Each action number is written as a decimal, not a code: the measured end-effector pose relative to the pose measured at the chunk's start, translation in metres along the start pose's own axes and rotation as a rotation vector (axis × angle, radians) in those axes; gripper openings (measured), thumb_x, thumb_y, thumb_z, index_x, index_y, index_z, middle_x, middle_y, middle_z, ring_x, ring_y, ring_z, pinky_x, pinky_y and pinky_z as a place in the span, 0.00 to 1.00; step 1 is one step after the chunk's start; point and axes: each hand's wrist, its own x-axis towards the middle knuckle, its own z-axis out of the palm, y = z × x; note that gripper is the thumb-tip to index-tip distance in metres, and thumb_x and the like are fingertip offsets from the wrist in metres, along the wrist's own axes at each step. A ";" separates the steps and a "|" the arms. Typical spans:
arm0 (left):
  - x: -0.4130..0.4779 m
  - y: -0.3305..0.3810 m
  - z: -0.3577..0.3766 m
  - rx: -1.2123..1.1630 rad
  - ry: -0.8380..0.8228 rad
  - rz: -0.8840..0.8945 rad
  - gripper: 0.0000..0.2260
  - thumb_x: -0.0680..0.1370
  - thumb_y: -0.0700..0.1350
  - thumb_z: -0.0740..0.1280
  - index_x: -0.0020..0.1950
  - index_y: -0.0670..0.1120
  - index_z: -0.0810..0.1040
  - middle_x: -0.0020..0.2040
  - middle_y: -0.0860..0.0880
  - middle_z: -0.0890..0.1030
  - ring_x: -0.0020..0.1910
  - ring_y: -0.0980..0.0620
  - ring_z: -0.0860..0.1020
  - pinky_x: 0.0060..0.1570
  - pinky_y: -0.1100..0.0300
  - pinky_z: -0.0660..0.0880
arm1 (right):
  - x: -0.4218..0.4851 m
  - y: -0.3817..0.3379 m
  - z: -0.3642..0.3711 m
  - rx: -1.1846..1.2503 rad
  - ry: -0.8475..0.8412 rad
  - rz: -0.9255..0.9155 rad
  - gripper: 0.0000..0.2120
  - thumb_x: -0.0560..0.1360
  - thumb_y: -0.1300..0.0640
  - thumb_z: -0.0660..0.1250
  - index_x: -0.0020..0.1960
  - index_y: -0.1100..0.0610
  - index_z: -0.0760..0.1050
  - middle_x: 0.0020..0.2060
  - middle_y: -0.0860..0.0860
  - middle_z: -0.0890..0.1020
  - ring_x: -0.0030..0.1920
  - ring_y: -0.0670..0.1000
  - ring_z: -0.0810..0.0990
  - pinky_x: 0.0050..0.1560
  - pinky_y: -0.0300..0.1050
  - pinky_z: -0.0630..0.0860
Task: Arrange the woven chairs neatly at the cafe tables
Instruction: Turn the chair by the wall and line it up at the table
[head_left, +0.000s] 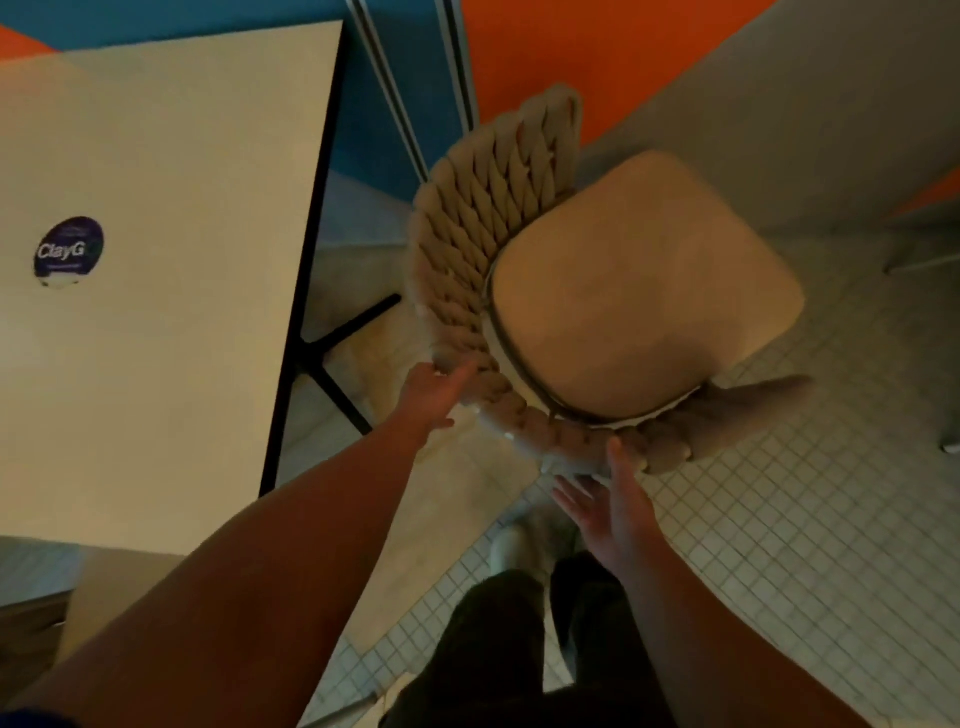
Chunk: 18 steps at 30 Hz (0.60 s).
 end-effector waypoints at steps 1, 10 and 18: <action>0.013 0.012 0.001 -0.036 0.005 -0.018 0.42 0.68 0.66 0.74 0.75 0.46 0.69 0.67 0.46 0.79 0.59 0.44 0.80 0.46 0.49 0.83 | 0.008 -0.003 0.003 0.054 -0.013 -0.009 0.31 0.75 0.44 0.69 0.73 0.55 0.68 0.67 0.60 0.75 0.64 0.63 0.76 0.59 0.59 0.76; 0.093 0.048 -0.011 -0.163 0.039 -0.032 0.39 0.73 0.53 0.78 0.79 0.54 0.62 0.71 0.46 0.75 0.57 0.41 0.80 0.34 0.50 0.81 | 0.049 -0.001 0.022 0.267 0.086 -0.060 0.12 0.78 0.59 0.68 0.61 0.52 0.75 0.63 0.57 0.78 0.62 0.60 0.77 0.63 0.65 0.74; 0.099 0.043 -0.002 -0.310 -0.017 0.046 0.37 0.63 0.35 0.83 0.68 0.52 0.72 0.53 0.48 0.85 0.48 0.45 0.85 0.47 0.42 0.83 | 0.051 -0.003 0.029 0.260 0.173 -0.077 0.10 0.77 0.65 0.66 0.56 0.55 0.75 0.59 0.58 0.79 0.58 0.60 0.79 0.47 0.59 0.78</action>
